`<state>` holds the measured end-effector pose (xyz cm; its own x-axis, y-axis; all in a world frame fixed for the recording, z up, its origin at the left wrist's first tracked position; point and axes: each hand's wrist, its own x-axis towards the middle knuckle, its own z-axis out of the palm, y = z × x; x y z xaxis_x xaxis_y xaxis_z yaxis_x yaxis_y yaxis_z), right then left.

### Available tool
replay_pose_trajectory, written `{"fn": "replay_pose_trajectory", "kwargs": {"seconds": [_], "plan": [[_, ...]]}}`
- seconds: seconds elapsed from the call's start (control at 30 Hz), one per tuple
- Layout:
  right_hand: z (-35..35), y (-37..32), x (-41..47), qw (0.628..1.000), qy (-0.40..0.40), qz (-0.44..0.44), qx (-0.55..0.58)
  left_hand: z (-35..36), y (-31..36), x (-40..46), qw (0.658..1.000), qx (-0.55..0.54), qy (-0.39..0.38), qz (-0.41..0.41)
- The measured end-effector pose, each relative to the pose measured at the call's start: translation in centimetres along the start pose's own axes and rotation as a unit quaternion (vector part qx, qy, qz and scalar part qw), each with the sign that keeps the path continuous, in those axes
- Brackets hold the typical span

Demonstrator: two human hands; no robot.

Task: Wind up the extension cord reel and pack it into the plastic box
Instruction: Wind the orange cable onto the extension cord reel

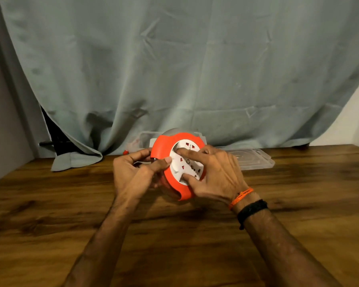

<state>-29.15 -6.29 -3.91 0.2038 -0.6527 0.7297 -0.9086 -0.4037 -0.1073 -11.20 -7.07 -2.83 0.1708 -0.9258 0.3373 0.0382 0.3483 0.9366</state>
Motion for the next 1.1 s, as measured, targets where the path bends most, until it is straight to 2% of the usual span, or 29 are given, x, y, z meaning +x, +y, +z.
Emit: {"fn": "replay_pose_trajectory", "kwargs": {"seconds": [0.13, 0.27, 0.5, 0.77, 0.9, 1.1], "plan": [[1.0, -1.3, -0.4, 0.997, 0.030, 0.061, 0.032, 0.3, -0.2, -0.1, 1.000, 0.009, 0.004, 0.024], [1.4, -1.2, -0.1, 0.993, 0.004, 0.095, 0.074, -0.1, -0.2, 0.2, 1.000, 0.014, 0.009, 0.024], [1.1, -1.2, -0.2, 0.998, 0.053, 0.030, 0.017, -0.2, -0.4, 0.3, 1.000, -0.006, 0.004, 0.007], [0.9, -0.7, -0.1, 0.999, 0.049, -0.011, -0.002, -0.2, -0.4, 0.2, 1.000, -0.001, 0.009, 0.011], [1.0, -0.3, -0.1, 0.999, 0.028, 0.022, 0.013, -0.2, -0.3, 0.1, 1.000, 0.006, -0.006, 0.018], [1.1, -0.5, -0.2, 0.996, 0.042, 0.064, 0.047, -0.4, -0.5, 0.5, 1.000, 0.008, -0.015, 0.011]]}}
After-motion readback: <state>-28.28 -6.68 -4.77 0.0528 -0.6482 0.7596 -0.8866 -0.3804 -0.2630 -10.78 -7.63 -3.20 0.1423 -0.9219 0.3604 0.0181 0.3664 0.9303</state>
